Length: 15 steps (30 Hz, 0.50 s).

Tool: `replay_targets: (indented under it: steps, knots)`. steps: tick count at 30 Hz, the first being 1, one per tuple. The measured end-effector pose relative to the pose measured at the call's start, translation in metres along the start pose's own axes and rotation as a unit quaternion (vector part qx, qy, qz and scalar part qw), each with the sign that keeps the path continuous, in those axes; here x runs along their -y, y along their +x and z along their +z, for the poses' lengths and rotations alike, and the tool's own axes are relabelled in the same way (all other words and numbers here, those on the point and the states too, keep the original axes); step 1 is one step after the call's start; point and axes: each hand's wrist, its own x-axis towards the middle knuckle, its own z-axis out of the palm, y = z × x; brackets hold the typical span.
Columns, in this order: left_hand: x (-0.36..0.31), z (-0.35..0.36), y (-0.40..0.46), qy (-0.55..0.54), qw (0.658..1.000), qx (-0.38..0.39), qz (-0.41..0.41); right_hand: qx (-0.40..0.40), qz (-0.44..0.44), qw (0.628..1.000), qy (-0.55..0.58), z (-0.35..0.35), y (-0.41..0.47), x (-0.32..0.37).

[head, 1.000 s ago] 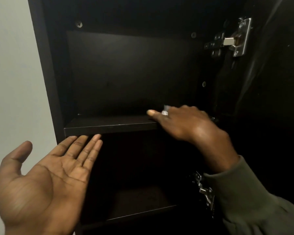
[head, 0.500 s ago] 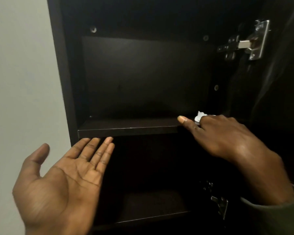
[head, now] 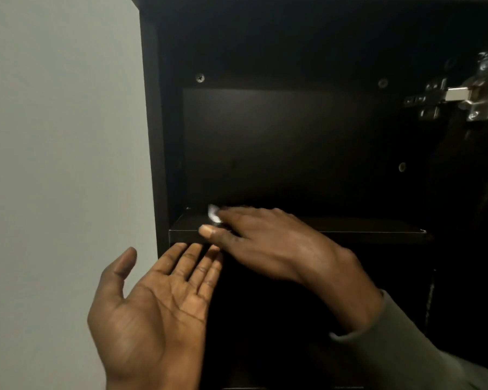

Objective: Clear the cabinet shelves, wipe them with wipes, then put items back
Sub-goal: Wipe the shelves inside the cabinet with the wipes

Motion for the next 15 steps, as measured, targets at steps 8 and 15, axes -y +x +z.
replay_targets:
  steps: [8, 15]
  knots:
    - [-0.003, 0.007, -0.006, -0.011, 1.000, -0.008, -0.013, 0.109, -0.103, 0.989, 0.018, -0.010, 0.052, 0.012]
    - [0.000, 0.010, -0.010, -0.011, 1.000, -0.003, 0.000, 0.083, -0.069, 0.993, 0.038, -0.011, 0.051, 0.017]
